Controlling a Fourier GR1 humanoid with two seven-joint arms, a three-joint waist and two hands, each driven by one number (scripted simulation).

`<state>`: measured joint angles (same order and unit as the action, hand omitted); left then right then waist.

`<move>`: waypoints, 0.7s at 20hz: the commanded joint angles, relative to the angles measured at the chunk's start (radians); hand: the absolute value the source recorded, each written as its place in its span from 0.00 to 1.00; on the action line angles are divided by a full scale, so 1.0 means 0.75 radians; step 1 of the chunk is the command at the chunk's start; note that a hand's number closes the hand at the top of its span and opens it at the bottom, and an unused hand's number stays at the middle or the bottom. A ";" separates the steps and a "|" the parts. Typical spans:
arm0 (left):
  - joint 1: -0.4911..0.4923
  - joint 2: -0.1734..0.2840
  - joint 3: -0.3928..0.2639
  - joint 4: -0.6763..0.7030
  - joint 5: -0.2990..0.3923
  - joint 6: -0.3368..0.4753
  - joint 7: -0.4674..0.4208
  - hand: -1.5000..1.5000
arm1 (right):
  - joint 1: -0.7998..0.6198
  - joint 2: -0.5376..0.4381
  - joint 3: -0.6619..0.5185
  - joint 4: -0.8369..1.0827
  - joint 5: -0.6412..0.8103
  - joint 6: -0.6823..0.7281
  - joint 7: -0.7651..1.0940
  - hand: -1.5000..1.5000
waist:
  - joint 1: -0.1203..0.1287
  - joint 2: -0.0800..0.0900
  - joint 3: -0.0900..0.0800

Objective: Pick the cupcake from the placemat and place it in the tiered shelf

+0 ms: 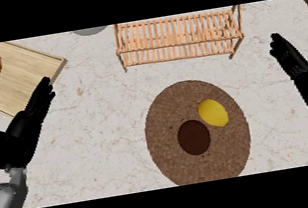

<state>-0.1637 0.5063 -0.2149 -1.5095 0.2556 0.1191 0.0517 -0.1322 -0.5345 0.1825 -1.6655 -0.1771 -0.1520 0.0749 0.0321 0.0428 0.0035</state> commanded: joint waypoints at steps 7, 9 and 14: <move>-0.061 -0.141 -0.066 0.011 -0.079 0.082 -0.038 0.50 | -0.100 0.503 0.050 0.213 -0.571 0.213 0.041 0.00 | 0.006 0.036 0.051; -0.048 -0.135 -0.080 0.021 -0.088 0.077 -0.024 0.50 | -0.259 -0.048 0.126 0.237 0.134 0.188 -0.034 1.00 | 0.004 -0.053 -0.028; -0.051 -0.209 -0.100 0.108 -0.143 0.116 -0.098 0.50 | -0.201 0.377 0.076 0.631 0.164 -0.142 -0.453 0.00 | -0.013 -0.038 -0.001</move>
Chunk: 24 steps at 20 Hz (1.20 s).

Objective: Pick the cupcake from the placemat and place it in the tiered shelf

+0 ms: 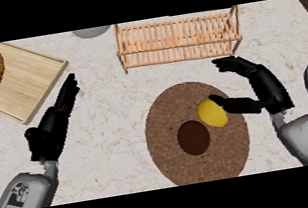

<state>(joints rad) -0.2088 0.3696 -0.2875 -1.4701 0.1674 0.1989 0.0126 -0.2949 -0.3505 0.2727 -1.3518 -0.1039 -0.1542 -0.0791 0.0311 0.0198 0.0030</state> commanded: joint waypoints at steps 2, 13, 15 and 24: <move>-0.033 -0.061 0.005 0.076 -0.020 0.019 -0.031 0.50 | -0.027 0.179 -0.145 0.340 -0.047 -0.080 -0.405 0.00 | -0.015 -0.007 0.000; -0.027 -0.087 0.032 0.113 -0.050 0.001 -0.028 0.50 | -0.220 -0.054 0.001 0.315 0.004 0.467 -0.302 0.00 | -0.039 -0.029 -0.005; -0.028 -0.086 0.046 0.127 -0.053 -0.027 -0.062 0.50 | -0.206 -0.077 0.025 0.267 0.050 0.482 -0.273 0.00 | -0.043 -0.028 -0.005; 0.047 -0.111 0.028 0.063 -0.092 0.012 -0.038 0.50 | -0.327 -0.251 0.212 -0.136 0.186 0.671 0.260 0.00 | -0.051 -0.037 -0.008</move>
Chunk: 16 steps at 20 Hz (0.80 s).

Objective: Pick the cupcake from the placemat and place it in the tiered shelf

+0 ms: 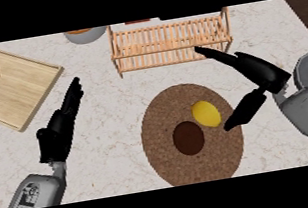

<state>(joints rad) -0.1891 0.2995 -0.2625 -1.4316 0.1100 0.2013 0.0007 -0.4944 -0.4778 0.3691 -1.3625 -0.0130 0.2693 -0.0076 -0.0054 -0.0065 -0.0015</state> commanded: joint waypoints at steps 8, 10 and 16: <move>-0.056 -0.009 0.066 0.053 0.003 -0.057 0.020 0.50 | 0.000 -0.151 0.155 -0.449 0.222 0.207 0.477 0.00 | -0.007 0.005 0.001; -0.047 -0.058 0.040 0.085 -0.043 -0.043 -0.006 0.50 | 0.011 -0.089 0.168 -0.478 0.252 0.245 0.556 0.00 | -0.001 0.007 0.001; -0.055 -0.068 0.089 -0.005 -0.074 -0.084 0.076 0.50 | 0.028 0.100 0.121 -0.527 0.355 0.277 0.652 0.00 | 0.010 0.009 0.002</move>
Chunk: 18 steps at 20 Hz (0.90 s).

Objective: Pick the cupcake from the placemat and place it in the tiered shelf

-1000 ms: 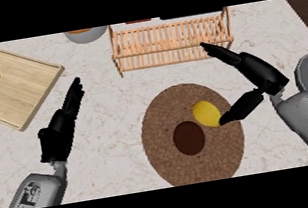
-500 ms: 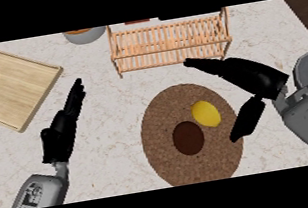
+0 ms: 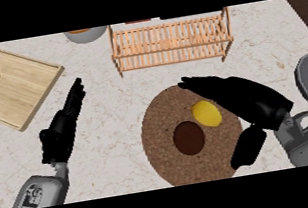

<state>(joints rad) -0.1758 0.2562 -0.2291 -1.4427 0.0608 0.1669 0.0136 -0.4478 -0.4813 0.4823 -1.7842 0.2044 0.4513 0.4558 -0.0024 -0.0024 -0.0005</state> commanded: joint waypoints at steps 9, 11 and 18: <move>0.028 -0.076 0.073 -0.037 -0.104 -0.064 0.034 0.50 | 0.205 0.213 -0.019 -0.136 0.315 0.072 0.033 0.00 | 0.004 0.002 0.001; -0.083 -0.089 0.139 0.203 -0.083 -0.108 -0.116 0.50 | 0.174 0.298 0.022 -0.179 0.318 0.079 0.157 0.00 | -0.001 0.004 0.000; 0.071 -0.124 0.087 -0.095 -0.142 -0.105 0.043 0.50 | 0.268 0.288 -0.049 -0.078 0.426 0.110 -0.031 0.00 | 0.006 0.002 0.001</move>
<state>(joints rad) -0.1764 0.1750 -0.1510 -1.4449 -0.0302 0.0965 0.0267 -0.3033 -0.2465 0.4636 -1.8765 0.4743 0.5414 0.5184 0.0008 -0.0006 -0.0002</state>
